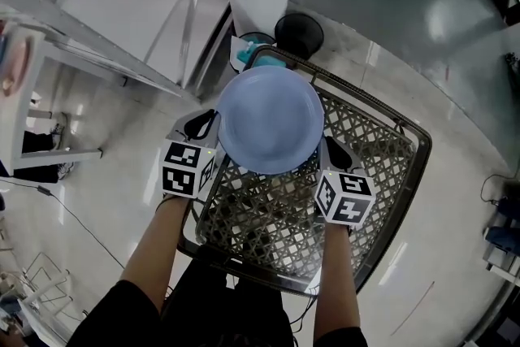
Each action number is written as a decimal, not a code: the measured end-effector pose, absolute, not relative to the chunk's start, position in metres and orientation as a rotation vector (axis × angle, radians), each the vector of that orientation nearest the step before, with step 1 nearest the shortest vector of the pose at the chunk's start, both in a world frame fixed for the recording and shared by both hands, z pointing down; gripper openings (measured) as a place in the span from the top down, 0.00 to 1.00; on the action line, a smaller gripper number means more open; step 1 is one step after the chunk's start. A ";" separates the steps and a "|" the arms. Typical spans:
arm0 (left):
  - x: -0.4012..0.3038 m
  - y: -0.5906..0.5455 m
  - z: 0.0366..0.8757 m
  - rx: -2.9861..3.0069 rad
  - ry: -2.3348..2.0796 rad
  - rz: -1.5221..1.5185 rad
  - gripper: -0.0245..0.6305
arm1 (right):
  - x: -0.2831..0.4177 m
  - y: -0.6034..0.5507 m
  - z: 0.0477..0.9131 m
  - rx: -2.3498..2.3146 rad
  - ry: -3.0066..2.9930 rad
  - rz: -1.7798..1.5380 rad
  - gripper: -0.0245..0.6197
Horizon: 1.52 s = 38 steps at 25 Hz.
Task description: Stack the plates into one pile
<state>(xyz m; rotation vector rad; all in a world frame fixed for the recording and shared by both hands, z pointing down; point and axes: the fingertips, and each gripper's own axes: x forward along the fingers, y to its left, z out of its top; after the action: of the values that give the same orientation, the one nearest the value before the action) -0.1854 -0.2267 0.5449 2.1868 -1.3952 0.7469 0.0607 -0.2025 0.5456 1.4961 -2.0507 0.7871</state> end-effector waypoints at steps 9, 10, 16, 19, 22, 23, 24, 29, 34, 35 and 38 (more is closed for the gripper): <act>-0.178 -0.217 0.524 2.224 -1.382 0.713 0.97 | 0.058 -0.192 0.521 1.517 -2.095 0.769 0.94; -0.177 -0.214 0.520 2.230 -1.379 0.708 0.97 | 0.057 -0.190 0.517 1.519 -2.105 0.765 0.94; -0.165 -0.196 0.492 2.272 -1.366 0.657 0.97 | 0.058 -0.172 0.488 1.546 -2.168 0.740 0.94; -0.162 -0.189 0.475 2.298 -1.367 0.629 0.97 | 0.060 -0.164 0.471 1.580 -2.192 0.718 0.94; -0.159 -0.183 0.458 2.327 -1.376 0.602 0.97 | 0.064 -0.158 0.454 1.618 -2.216 0.689 0.94; -0.158 -0.181 0.452 2.334 -1.381 0.592 0.97 | 0.065 -0.156 0.447 1.627 -2.224 0.672 0.94; -0.158 -0.178 0.446 2.341 -1.389 0.583 0.97 | 0.066 -0.153 0.440 1.636 -2.232 0.655 0.94; -0.158 -0.169 0.411 2.382 -1.428 0.526 0.97 | 0.067 -0.144 0.406 1.676 -2.283 0.593 0.94; -0.159 -0.146 0.379 2.398 -1.463 0.458 0.96 | 0.061 -0.122 0.369 1.706 -2.359 0.573 0.95; -0.159 -0.143 0.375 2.401 -1.469 0.449 0.96 | 0.061 -0.119 0.364 1.709 -2.367 0.560 0.95; -0.158 -0.134 0.367 2.414 -1.471 0.442 0.96 | 0.060 -0.110 0.351 1.719 -2.386 0.552 0.95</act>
<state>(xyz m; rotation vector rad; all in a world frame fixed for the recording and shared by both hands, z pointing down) -0.1582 -0.1341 0.3673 2.4137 -1.4710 0.4419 0.0596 -0.1097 0.3514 1.7188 -2.3856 0.5516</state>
